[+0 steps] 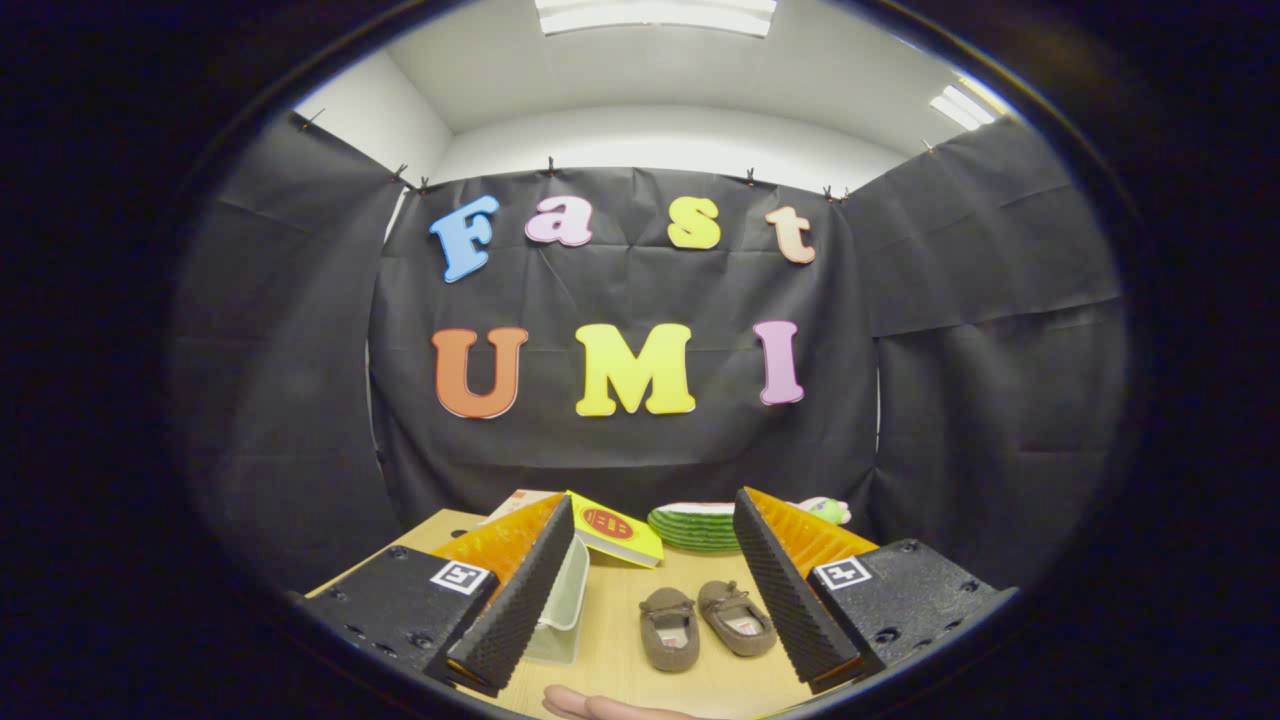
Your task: Open the storage box then place both shoes into the box .Put the left shoe in first, then the right shoe, with the right side of both shoes facing outward in a uniform manner.
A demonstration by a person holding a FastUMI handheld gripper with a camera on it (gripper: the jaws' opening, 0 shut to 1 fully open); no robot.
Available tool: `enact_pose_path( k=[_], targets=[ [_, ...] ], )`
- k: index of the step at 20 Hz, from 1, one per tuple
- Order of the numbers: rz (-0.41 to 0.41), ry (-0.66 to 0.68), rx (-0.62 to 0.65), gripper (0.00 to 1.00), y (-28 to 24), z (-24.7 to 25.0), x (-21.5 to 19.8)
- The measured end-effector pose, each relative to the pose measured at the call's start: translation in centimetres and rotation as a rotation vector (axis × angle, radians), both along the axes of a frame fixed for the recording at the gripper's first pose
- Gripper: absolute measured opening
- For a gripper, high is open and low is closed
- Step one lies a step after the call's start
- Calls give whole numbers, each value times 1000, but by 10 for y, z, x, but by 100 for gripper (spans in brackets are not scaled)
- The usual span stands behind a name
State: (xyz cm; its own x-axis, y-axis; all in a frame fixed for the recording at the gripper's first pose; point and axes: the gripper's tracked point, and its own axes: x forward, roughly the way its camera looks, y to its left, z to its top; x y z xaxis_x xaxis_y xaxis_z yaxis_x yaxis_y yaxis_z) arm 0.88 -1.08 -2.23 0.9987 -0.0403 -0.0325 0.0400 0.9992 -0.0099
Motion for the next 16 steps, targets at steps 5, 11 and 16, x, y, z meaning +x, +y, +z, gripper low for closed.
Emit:
enact_pose_path(
  k=[5, 11, 16],
  targets=[
    [-6, 16, -14, 100, 1, -14, 22],
    [23, 77, -40, 100, 9, -56, 90],
    [30, 186, -13, 100, 3, -115, 154]
  ],
)
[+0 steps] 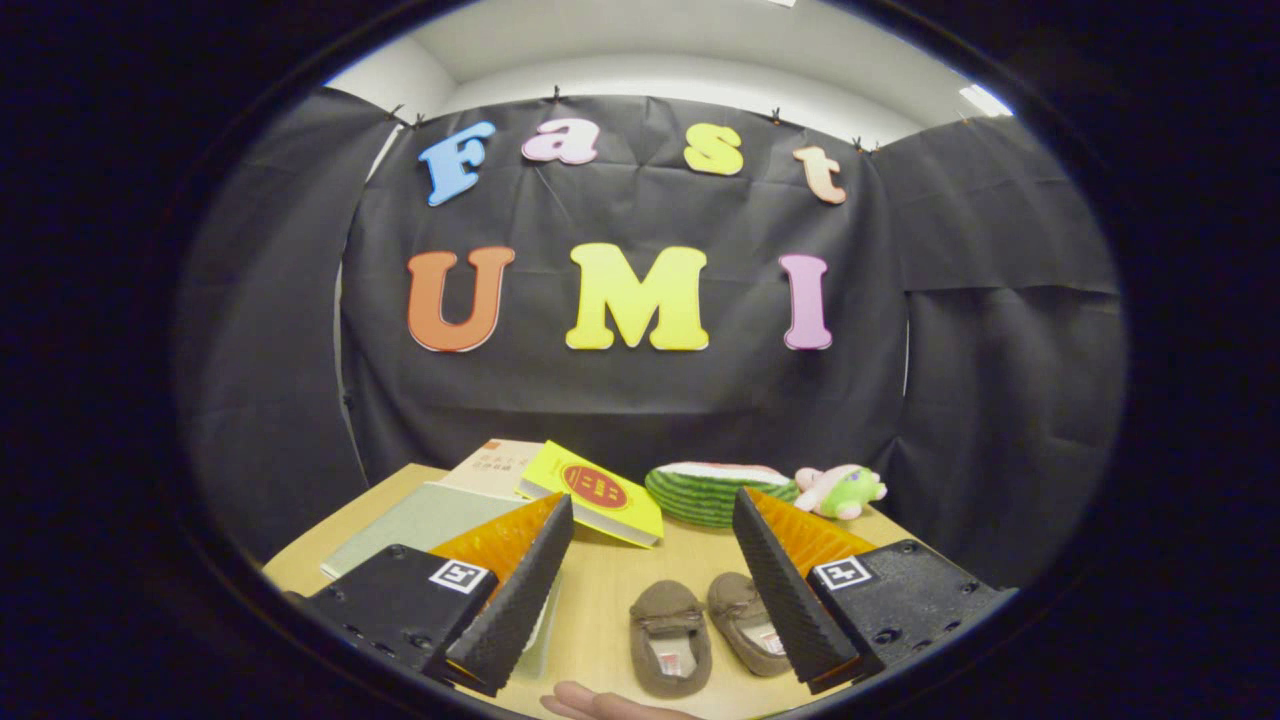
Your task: Open the storage box then place both shoes into the box .Put the left shoe in first, then the right shoe, with the right side of both shoes facing outward in a uniform manner.
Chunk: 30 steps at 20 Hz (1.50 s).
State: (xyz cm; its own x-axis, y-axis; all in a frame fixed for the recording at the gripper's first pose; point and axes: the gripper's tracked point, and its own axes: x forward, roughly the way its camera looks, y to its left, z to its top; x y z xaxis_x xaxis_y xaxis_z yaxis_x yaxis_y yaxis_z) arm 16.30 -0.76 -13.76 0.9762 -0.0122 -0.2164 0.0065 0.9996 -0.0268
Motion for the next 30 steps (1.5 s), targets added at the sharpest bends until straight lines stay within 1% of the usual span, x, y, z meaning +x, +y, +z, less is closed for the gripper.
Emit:
enact_pose_path(
  k=[4, 5, 7, 9, 10, 11, 14, 15, 18, 21, 23, 24, 26, 28, 30],
  targets=[
    [108, 107, 107, 100, 16, -43, 45],
    [142, 150, 137, 100, 21, -56, 54],
    [240, 238, 211, 100, 36, -81, 66],
    [285, 325, 286, 100, 39, -106, 78],
    [291, 366, 326, 100, 38, -120, 84],
    [313, 411, 380, 100, 43, -134, 89],
    [430, 567, 610, 100, 68, -166, 92],
    [467, 613, 665, 99, 75, -173, 89],
    [570, 684, 831, 98, 79, -180, 94],
    [689, 683, 1046, 98, 85, -163, 106],
    [727, 730, 1144, 98, 88, -169, 108],
    [730, 764, 1169, 98, 91, -176, 109],
    [754, 813, 1172, 98, 97, -184, 106],
    [803, 834, 1187, 98, 102, -178, 100],
    [865, 829, 1199, 97, 105, -167, 95]
  ],
)
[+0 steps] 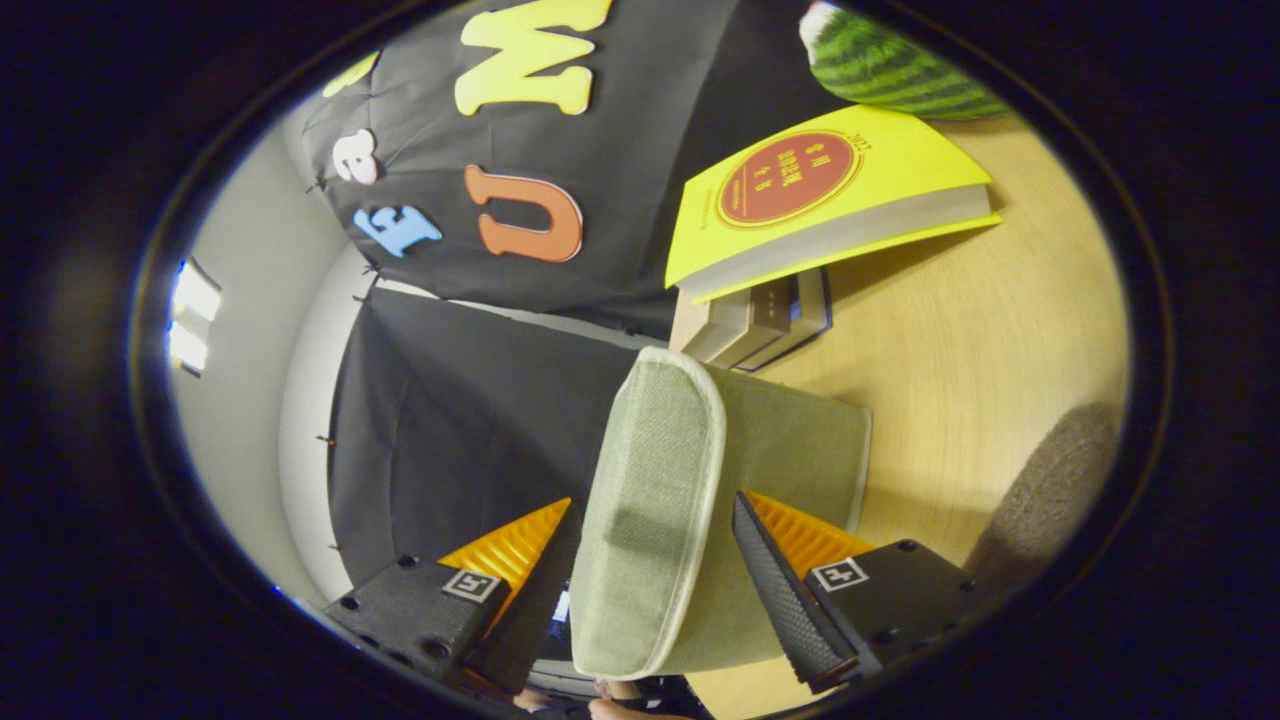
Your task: Open the storage box then place both shoes into the box .Put the left shoe in first, then the right shoe, with the right side of both shoes facing outward in a uniform manner.
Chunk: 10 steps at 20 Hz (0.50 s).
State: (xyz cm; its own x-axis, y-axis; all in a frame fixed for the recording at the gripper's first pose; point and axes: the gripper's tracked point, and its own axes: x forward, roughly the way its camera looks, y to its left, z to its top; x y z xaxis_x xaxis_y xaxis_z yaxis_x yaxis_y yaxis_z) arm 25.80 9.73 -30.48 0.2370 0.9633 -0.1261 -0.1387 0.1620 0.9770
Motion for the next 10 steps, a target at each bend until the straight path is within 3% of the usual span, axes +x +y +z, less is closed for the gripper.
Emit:
enact_pose_path(
  k=[1, 5, 9, 10],
  targets=[
    [4, -10, 5, 96, -1, 3, -1],
    [49, -45, -68, 75, 1, -10, -8],
    [34, -10, -45, 60, -5, -10, -7],
    [29, -17, -46, 46, -6, -9, -7]
  ],
)
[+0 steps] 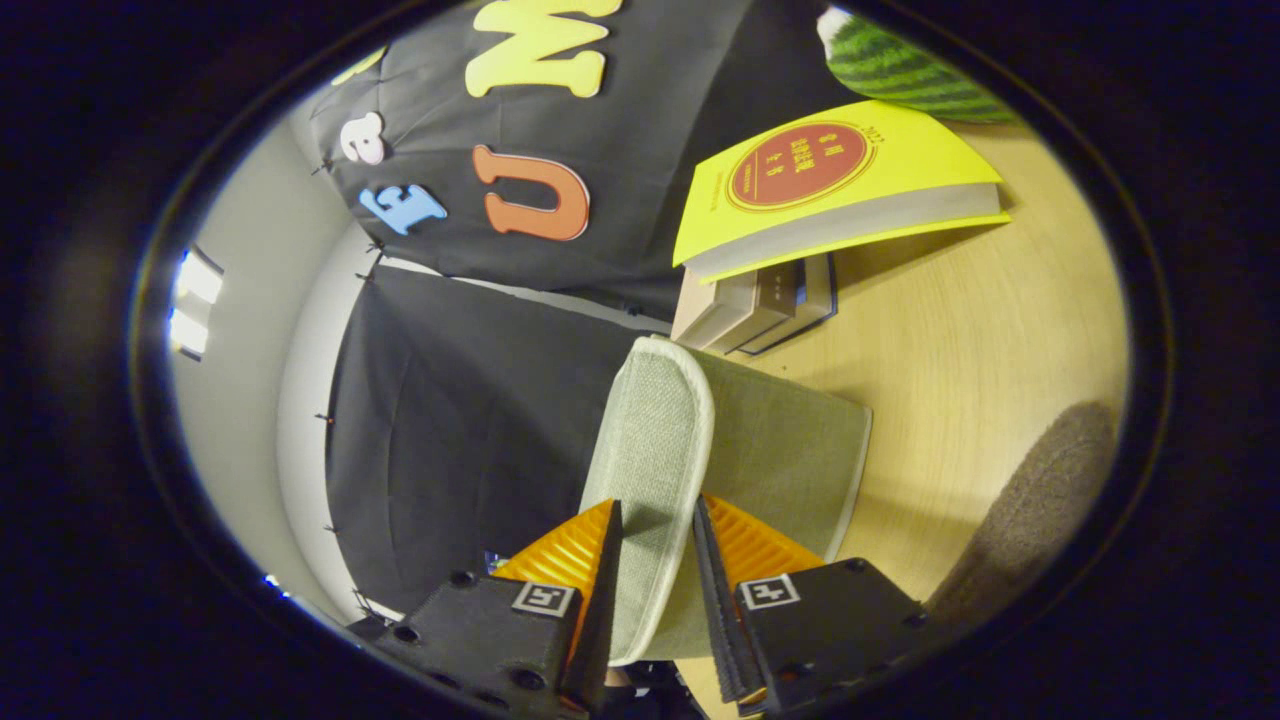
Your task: Open the storage box then place both shoes into the box .Put the left shoe in first, then the right shoe, with the right side of both shoes facing outward in a uniform manner.
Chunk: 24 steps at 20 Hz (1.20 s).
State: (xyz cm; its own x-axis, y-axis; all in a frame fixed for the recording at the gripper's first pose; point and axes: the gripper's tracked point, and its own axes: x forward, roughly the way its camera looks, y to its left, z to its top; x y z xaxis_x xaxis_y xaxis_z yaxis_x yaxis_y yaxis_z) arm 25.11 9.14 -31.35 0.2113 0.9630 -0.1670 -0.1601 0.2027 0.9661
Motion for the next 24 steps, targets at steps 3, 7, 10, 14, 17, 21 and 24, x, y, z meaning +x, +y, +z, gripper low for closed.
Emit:
enact_pose_path(
  k=[3, 7, 10, 14, 17, 21, 24],
  targets=[
    [-11, -26, 1, 30, -7, 10, 1],
    [-14, -118, -45, 12, -17, 33, -2],
    [-27, -139, -108, 9, -15, 49, -3],
    [-31, -190, -160, 8, -1, 82, -7],
    [-25, -232, -180, 8, 19, 111, -15],
    [-37, -263, -203, 8, 49, 143, -18],
    [-45, -279, -209, 8, 71, 162, -19]
  ],
)
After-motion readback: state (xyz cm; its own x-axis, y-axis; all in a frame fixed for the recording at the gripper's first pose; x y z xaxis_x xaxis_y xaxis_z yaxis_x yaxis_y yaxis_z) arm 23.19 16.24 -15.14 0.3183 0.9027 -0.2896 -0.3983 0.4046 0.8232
